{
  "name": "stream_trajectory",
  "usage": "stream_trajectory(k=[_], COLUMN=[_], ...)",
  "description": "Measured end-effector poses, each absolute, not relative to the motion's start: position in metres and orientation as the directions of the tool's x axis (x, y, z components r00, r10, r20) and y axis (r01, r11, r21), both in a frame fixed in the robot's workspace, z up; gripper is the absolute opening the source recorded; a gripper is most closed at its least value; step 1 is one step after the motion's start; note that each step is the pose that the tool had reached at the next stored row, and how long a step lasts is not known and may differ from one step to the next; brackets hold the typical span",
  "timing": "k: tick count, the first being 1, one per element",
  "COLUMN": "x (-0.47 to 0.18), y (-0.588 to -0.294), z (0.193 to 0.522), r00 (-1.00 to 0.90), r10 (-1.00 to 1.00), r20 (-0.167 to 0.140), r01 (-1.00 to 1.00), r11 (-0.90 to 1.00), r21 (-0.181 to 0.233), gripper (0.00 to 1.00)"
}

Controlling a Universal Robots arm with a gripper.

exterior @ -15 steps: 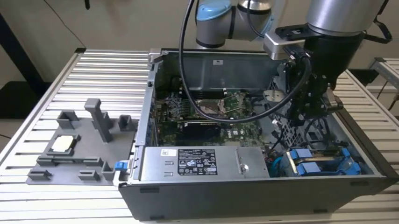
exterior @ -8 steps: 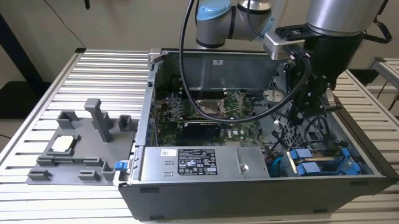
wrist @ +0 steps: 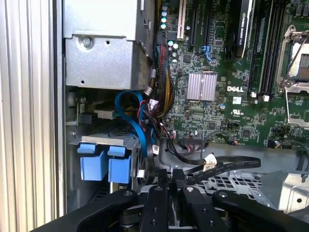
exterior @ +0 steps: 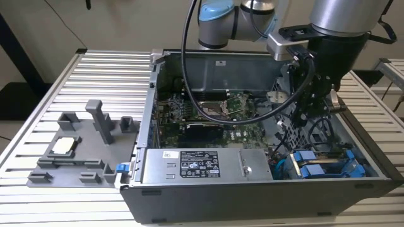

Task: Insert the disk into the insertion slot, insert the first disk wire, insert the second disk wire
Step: 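Insert the second disk wire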

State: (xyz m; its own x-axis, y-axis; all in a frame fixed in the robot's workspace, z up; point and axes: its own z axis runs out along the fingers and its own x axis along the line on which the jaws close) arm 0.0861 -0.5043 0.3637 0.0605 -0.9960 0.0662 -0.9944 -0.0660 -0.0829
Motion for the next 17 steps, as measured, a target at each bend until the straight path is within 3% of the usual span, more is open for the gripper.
stream_trajectory(k=[12,17], x=[0.097,0.107], y=[-0.534,-0.540], z=[0.363,0.362], r00=[0.061,0.063], r10=[-0.996,-0.996], r20=[0.065,0.063], r01=[-0.995,-0.997], r11=[-0.066,-0.066], r21=[-0.069,-0.041], gripper=[0.16,0.16])
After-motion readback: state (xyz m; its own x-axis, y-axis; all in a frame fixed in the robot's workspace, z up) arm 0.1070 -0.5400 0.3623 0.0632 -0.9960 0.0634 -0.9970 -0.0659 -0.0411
